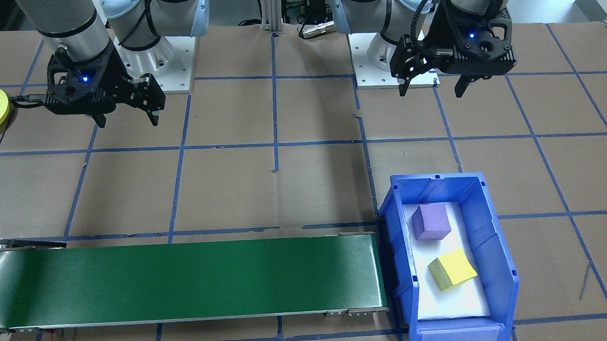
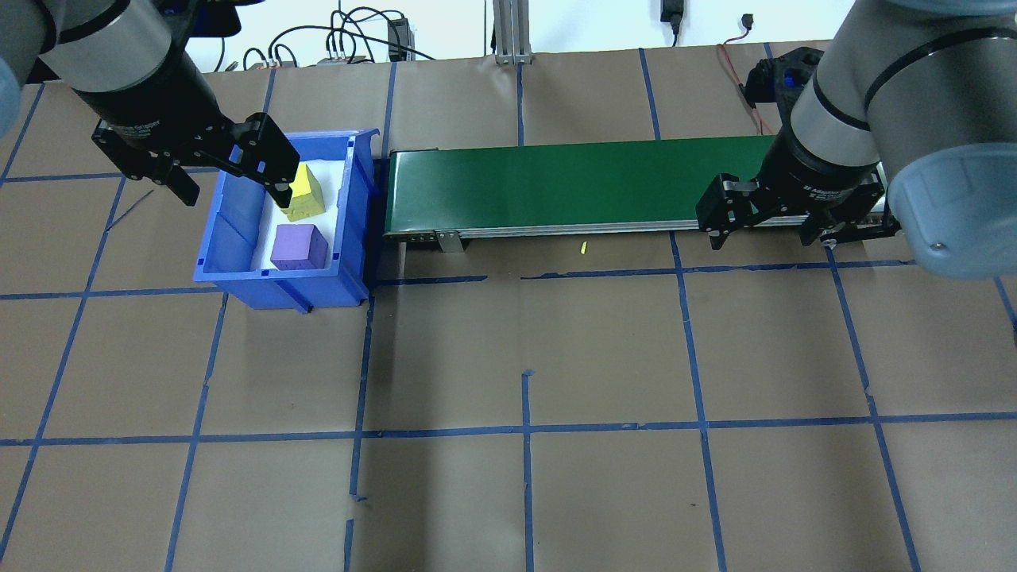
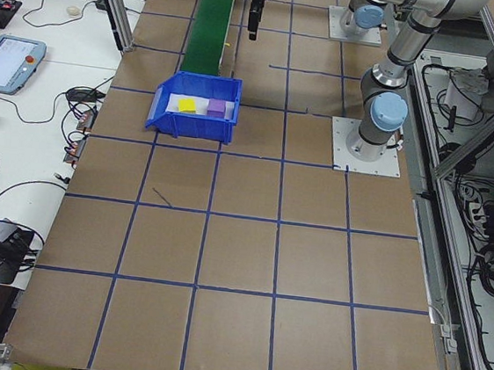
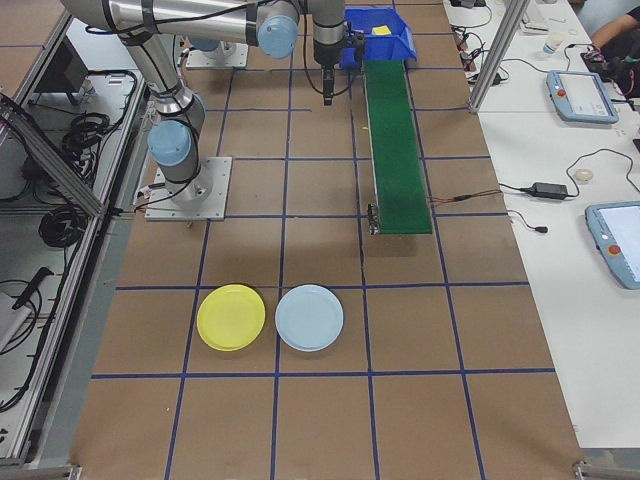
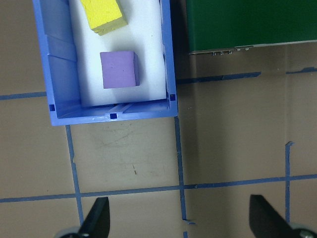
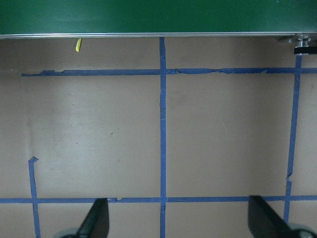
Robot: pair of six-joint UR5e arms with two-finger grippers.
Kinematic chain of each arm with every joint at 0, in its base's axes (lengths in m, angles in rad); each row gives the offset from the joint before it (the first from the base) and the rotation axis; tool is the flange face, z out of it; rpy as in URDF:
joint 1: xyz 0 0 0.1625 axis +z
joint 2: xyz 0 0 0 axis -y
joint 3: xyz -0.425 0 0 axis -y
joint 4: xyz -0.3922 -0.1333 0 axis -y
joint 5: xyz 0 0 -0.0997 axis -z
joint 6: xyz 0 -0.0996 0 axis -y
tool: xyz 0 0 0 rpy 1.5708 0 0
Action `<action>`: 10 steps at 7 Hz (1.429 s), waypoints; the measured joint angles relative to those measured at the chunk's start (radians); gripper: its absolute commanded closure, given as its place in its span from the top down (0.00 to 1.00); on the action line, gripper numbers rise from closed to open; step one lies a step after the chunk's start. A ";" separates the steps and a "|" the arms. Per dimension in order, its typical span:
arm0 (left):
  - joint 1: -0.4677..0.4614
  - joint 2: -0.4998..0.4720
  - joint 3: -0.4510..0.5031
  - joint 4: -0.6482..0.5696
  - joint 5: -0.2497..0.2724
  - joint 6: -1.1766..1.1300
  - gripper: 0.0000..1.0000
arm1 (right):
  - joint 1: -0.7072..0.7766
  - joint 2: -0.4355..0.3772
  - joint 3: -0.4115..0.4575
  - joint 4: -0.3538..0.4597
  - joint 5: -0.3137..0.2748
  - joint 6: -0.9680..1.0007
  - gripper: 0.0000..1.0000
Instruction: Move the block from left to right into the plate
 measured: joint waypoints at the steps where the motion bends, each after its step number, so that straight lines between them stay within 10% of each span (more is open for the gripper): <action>1: 0.000 0.002 -0.005 0.000 0.001 0.005 1.00 | 0.000 0.000 0.000 0.000 0.000 0.000 1.00; 5: 0.021 -0.021 -0.021 0.032 0.007 0.029 1.00 | -0.002 0.001 0.000 0.000 -0.001 -0.009 1.00; 10: 0.128 -0.365 -0.041 0.334 -0.005 0.104 1.00 | -0.002 0.002 0.000 0.000 -0.003 -0.011 1.00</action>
